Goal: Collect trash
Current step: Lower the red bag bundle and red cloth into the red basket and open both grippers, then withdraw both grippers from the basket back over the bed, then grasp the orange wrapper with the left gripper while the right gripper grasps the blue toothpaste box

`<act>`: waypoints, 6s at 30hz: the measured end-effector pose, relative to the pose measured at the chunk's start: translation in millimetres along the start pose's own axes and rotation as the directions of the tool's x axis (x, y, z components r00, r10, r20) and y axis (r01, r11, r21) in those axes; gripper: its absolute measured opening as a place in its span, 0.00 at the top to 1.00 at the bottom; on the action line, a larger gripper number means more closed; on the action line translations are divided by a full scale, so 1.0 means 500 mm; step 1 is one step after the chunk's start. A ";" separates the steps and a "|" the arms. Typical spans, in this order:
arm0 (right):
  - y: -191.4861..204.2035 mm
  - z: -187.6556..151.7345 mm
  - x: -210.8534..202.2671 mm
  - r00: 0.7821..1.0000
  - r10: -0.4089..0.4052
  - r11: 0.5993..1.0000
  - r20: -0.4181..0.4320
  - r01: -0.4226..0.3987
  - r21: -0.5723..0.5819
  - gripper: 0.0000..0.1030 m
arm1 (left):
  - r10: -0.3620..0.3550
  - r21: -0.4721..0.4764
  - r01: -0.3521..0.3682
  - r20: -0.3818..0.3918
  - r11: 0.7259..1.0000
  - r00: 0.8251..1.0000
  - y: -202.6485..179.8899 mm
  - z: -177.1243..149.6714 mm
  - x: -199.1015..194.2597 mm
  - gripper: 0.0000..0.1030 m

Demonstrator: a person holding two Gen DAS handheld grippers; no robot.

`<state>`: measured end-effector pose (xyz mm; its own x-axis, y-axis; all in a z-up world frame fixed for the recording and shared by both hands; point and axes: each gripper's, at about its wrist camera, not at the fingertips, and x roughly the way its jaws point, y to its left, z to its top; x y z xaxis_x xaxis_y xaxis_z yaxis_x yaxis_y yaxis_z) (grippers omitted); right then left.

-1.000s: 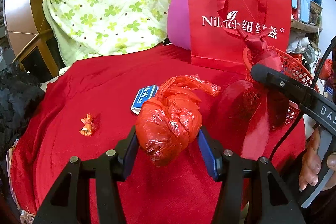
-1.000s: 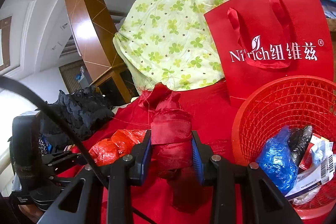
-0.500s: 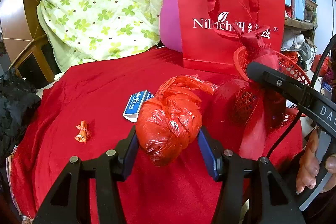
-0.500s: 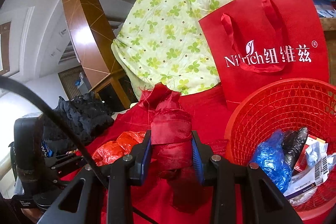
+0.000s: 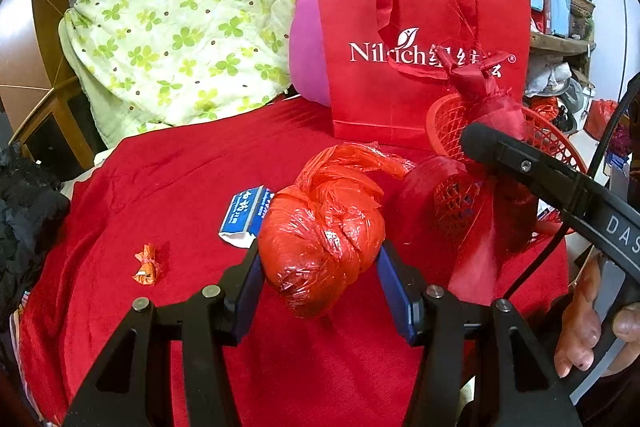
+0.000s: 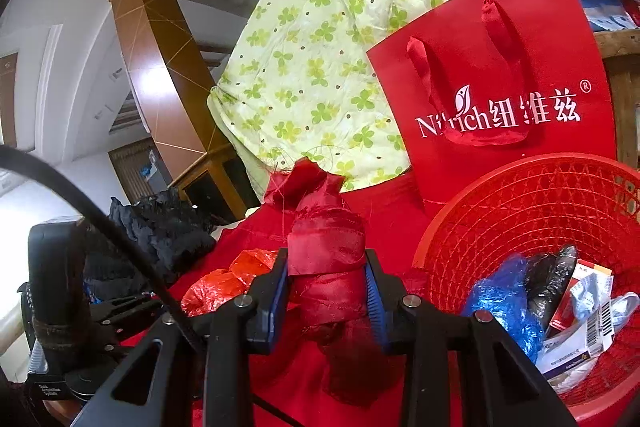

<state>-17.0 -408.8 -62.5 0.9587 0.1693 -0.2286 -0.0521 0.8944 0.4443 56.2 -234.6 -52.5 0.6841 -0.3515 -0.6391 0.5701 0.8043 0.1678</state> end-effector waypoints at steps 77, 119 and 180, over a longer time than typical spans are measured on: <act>-0.245 0.038 -0.225 0.858 -0.470 0.859 0.207 0.391 0.329 0.25 | -0.222 0.109 0.228 -0.058 0.968 0.973 -0.244 0.110 0.125 0.38; 0.104 -0.016 0.036 0.965 -0.206 0.957 0.163 0.233 -0.170 0.25 | 0.109 -0.104 -0.111 -0.031 0.988 0.994 0.118 -0.041 0.008 0.36; 0.076 -0.117 0.565 0.732 -0.299 0.950 -0.613 0.290 -0.117 0.41 | 0.039 -0.481 -0.109 -0.153 0.870 0.987 0.646 -0.191 0.280 0.23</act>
<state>235.3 -302.6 -160.8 0.5456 0.1106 -0.8307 0.1955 0.9471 0.2545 292.3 21.7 -159.6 0.6283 -0.2420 -0.7394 0.2024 0.9685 -0.1450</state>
